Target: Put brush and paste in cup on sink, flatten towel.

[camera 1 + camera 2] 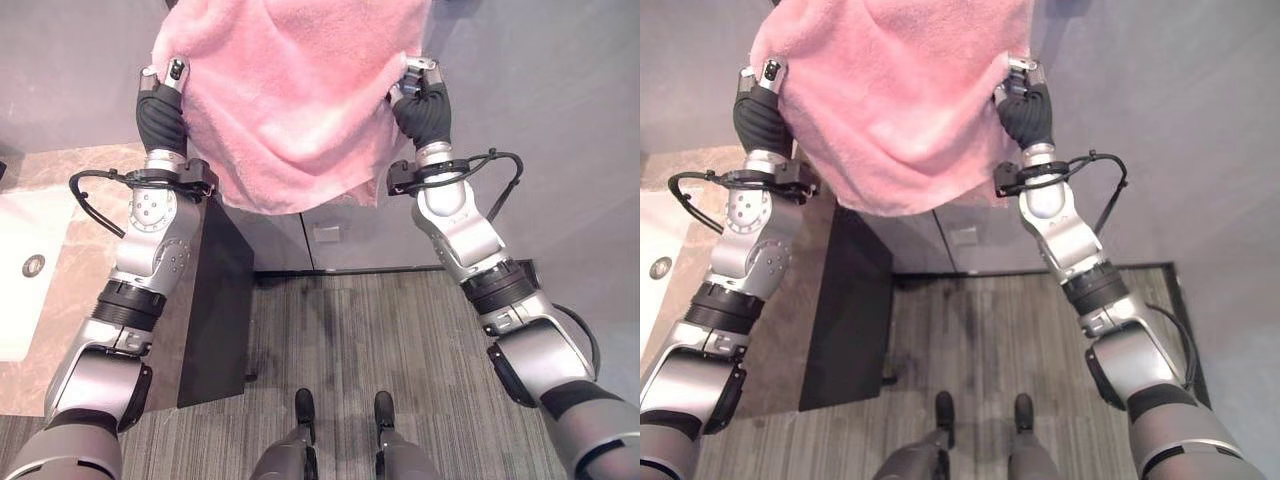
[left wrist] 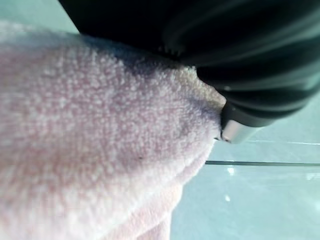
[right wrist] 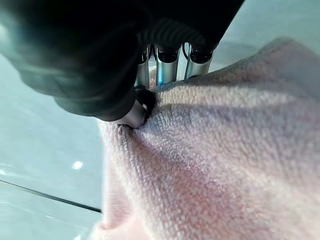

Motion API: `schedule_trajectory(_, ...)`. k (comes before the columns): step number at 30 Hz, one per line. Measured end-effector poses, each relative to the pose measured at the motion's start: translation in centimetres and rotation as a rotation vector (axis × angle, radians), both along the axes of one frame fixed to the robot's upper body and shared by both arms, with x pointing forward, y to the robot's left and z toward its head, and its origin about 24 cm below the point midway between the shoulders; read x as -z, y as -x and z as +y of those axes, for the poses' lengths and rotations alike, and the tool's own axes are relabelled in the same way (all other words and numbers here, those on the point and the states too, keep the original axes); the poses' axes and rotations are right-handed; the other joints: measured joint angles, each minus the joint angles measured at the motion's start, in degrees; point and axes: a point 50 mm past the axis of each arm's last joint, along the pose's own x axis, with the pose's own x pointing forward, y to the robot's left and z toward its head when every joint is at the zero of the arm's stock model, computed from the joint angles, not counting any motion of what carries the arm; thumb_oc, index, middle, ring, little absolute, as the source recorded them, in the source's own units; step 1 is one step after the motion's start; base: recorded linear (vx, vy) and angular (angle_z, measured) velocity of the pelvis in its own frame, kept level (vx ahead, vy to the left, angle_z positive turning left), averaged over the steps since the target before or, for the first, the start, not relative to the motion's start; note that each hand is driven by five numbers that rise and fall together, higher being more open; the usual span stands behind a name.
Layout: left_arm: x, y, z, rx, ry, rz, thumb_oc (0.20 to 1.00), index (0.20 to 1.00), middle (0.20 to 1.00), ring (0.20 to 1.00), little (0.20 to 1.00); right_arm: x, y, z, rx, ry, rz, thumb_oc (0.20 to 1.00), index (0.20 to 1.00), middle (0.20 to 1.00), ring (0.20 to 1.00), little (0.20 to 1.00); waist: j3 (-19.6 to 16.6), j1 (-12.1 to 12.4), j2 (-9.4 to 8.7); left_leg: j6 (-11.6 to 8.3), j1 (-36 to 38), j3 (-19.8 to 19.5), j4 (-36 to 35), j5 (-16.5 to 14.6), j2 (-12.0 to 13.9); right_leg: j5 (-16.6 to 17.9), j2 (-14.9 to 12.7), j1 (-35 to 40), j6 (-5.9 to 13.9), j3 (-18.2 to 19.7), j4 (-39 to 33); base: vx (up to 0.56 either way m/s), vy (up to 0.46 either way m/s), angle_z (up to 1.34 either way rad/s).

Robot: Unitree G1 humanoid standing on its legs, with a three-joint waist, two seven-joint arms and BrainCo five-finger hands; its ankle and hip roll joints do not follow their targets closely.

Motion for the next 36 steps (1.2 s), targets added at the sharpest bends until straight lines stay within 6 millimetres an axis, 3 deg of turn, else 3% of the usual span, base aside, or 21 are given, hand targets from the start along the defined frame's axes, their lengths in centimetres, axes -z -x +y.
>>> schedule_trajectory(5,1.0,-0.1,-1.5,0.050,0.052,0.012,0.200,0.200,0.200,0.200,0.200,1.3,0.3,-0.5,0.015,-0.041,0.007,0.200,0.200,0.200,0.200,0.200,-0.05,-0.02,0.14,0.01,-0.05,0.07,0.01,0.02,-0.08,-0.03,-0.05,-0.05,-0.02,0.00,0.02,0.00,0.000,0.00)
schedule_trajectory(6,2.5,0.1,-2.3,0.082,0.094,0.044,0.200,0.200,0.200,0.200,0.200,2.8,0.3,-0.7,0.020,-0.067,0.046,0.200,0.200,0.200,0.200,0.200,-0.34,-0.05,0.53,0.01,0.15,0.10,0.01,0.02,-0.14,-0.03,-0.13,0.16,-0.02,-0.01,0.01,0.00,0.000,0.00)
schedule_trajectory(10,5.1,0.1,-2.8,0.094,0.095,0.127,0.200,0.200,0.200,0.200,0.200,5.6,0.3,-1.1,0.047,-0.087,0.128,0.200,0.200,0.200,0.200,0.200,-0.42,-0.13,0.95,0.01,0.62,0.19,0.00,0.02,-0.10,-0.13,-0.10,0.51,-0.05,0.10,0.00,0.00,0.000,0.00)
schedule_trajectory(13,6.2,-0.3,-2.5,0.071,0.067,0.180,0.200,0.200,0.200,0.200,0.200,6.2,0.1,-1.4,0.063,-0.087,0.150,0.200,0.200,0.200,0.200,0.200,-0.67,-0.18,1.47,-0.02,1.49,0.12,-0.02,-0.04,-0.10,-0.29,-0.14,1.48,-0.01,0.03,-0.03,0.00,0.000,0.00)
schedule_trajectory(16,6.1,-0.4,-2.1,0.058,0.053,0.190,0.200,0.200,0.200,0.200,0.200,6.0,0.1,-1.5,0.068,-0.087,0.145,0.200,0.200,0.200,0.200,0.200,-1.09,-0.09,1.99,-0.01,1.95,-0.02,-0.03,-0.16,-0.07,-0.31,-0.12,1.96,-0.02,-0.07,-0.03,0.00,0.000,0.00)
schedule_trajectory(19,5.5,-0.4,-1.7,0.047,0.051,0.170,0.200,0.200,0.200,0.200,0.200,4.6,0.0,-1.8,0.086,-0.085,0.102,0.200,0.200,0.200,0.200,0.200,-1.83,0.09,2.95,0.01,1.96,-0.07,-0.03,-0.17,-0.09,-0.31,-0.16,2.01,-0.01,-0.13,-0.02,0.00,0.000,0.00)
schedule_trajectory(25,1.9,0.1,-1.9,0.061,0.055,0.033,0.200,0.200,0.200,0.200,0.200,0.9,0.3,-1.8,0.077,-0.082,-0.015,0.200,0.200,0.200,0.200,0.200,-2.31,0.06,3.30,0.04,2.06,-0.23,-0.01,-0.11,-0.08,-0.30,-0.07,2.22,-0.03,-0.29,0.00,0.00,0.000,0.00)
schedule_trajectory(31,0.4,0.2,-1.6,0.039,0.096,-0.023,0.200,0.200,0.200,0.200,0.200,-0.3,1.1,-1.3,0.045,-0.097,-0.073,0.200,0.200,0.200,0.200,0.200,-2.31,0.00,3.29,0.01,2.89,-0.61,-0.01,-0.13,-0.11,-0.54,-0.08,3.23,0.01,-0.52,0.00,0.00,0.000,0.02)
schedule_trajectory(36,1.1,0.0,-1.8,0.028,0.125,-0.004,0.200,0.200,0.200,0.200,0.200,0.5,1.2,-0.9,0.043,-0.123,-0.070,0.200,0.200,0.200,0.200,0.200,-2.45,-0.31,3.13,0.00,2.94,-0.63,-0.02,-0.15,-0.10,-0.53,-0.07,3.24,0.01,-0.50,0.00,0.00,0.000,0.00)
